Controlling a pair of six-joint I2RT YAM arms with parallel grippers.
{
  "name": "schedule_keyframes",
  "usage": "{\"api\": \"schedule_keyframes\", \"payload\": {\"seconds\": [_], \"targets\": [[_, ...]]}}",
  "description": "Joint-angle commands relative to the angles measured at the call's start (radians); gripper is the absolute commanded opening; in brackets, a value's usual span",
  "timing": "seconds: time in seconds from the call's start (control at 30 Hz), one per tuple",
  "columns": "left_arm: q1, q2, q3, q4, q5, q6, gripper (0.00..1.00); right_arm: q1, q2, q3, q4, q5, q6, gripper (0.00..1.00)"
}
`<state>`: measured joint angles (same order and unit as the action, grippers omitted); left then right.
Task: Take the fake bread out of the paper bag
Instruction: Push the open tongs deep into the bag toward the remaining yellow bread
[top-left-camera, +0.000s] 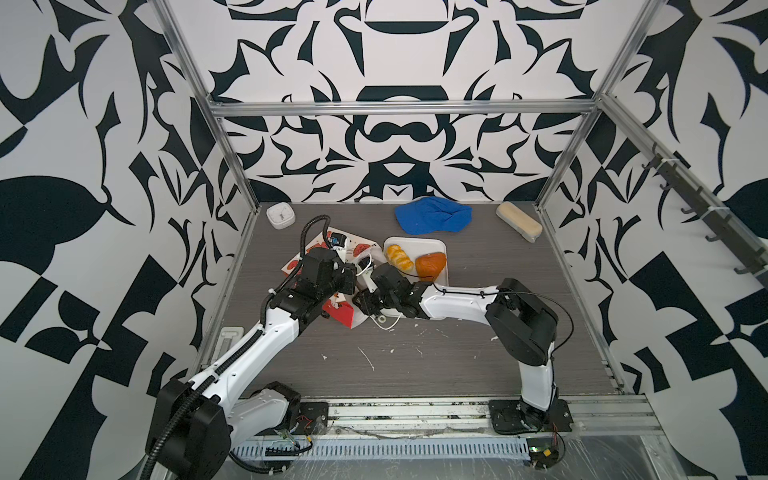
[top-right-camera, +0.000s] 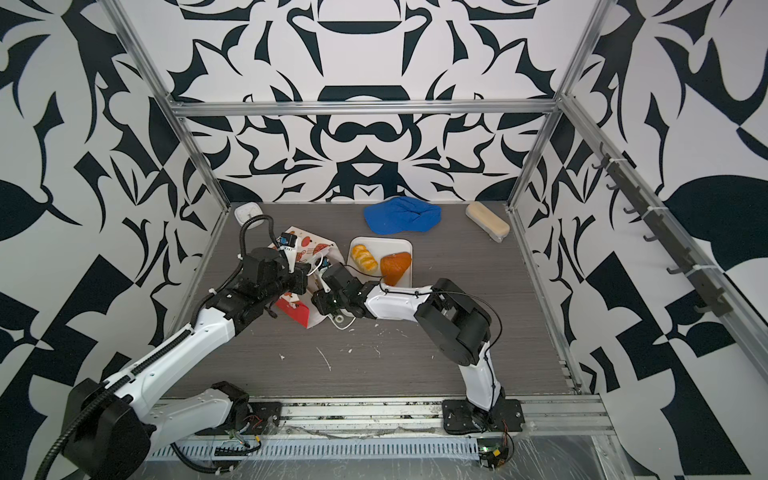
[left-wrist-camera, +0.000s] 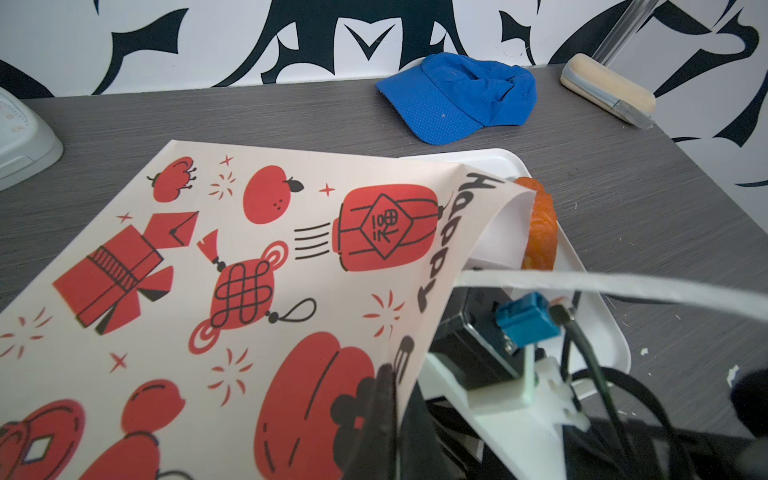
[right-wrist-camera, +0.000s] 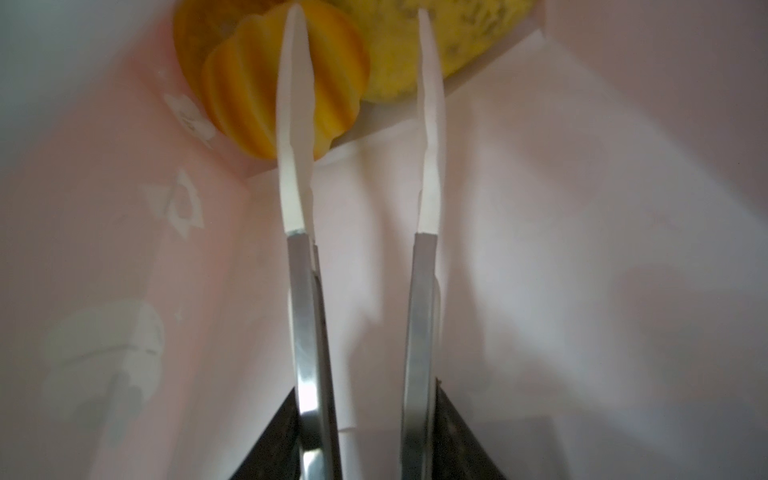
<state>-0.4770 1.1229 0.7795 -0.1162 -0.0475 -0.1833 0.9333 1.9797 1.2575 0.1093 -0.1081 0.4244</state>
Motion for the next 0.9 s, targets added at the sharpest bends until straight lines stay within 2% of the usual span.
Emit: {"api": "schedule_keyframes", "payload": {"seconds": [0.0, 0.47, 0.87], "targets": [[-0.005, -0.029, 0.024, 0.033, 0.056, -0.020, 0.05, 0.001, -0.011, 0.037, 0.036, 0.040, 0.001, 0.47], [-0.006, -0.038, 0.022, 0.035, 0.075, -0.032, 0.05, 0.001, -0.012, 0.046, 0.013, 0.104, -0.018, 0.48], [-0.005, -0.020, 0.010, 0.058, 0.067, -0.035, 0.05, -0.012, -0.082, -0.066, 0.066, 0.009, 0.099, 0.47]]}}
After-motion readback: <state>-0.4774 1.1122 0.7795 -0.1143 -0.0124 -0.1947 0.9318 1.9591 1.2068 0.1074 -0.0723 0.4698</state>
